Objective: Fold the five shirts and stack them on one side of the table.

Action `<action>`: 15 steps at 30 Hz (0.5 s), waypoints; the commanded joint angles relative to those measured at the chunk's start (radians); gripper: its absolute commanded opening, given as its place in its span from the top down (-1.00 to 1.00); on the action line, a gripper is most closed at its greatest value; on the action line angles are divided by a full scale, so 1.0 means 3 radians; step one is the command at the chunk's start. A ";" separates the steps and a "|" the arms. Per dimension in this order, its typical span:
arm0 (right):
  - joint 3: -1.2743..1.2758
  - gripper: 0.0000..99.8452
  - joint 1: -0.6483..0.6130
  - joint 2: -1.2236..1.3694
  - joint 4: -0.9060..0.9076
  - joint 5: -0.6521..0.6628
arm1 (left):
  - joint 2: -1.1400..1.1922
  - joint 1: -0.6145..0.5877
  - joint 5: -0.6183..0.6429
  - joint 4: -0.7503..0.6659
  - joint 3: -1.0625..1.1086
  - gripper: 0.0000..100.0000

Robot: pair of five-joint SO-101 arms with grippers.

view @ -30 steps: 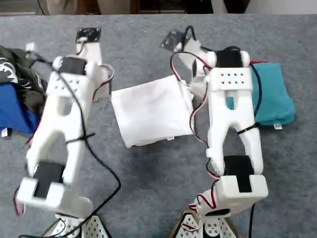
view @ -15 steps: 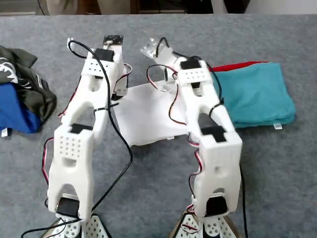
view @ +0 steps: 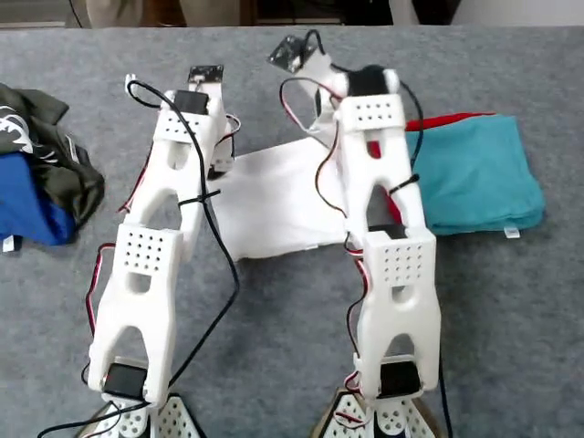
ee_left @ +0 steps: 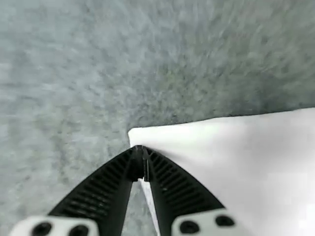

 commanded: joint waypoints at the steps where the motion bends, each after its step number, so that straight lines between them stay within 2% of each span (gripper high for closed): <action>1: -0.0713 1.00 0.0038 -0.0033 0.0644 -0.0010 | -0.0028 -0.0041 -0.0015 0.0317 -0.0777 0.96; 3: -0.0836 1.00 0.0028 -0.0049 0.0772 -0.0102 | 0.0003 -0.0061 -0.0015 0.0348 -0.0880 0.96; 6: -0.0545 1.00 0.0141 -0.0325 0.0767 -0.0251 | 0.0054 -0.0077 -0.0015 0.0348 -0.0875 0.96; 12: 0.1440 1.00 0.0033 -0.1450 0.0670 -0.0235 | 0.0222 -0.0066 -0.0015 0.0343 -0.0823 0.96; 15: 0.2463 1.00 0.0013 -0.1961 0.0245 -0.0235 | 0.0299 -0.0072 -0.0015 0.0343 -0.0834 0.96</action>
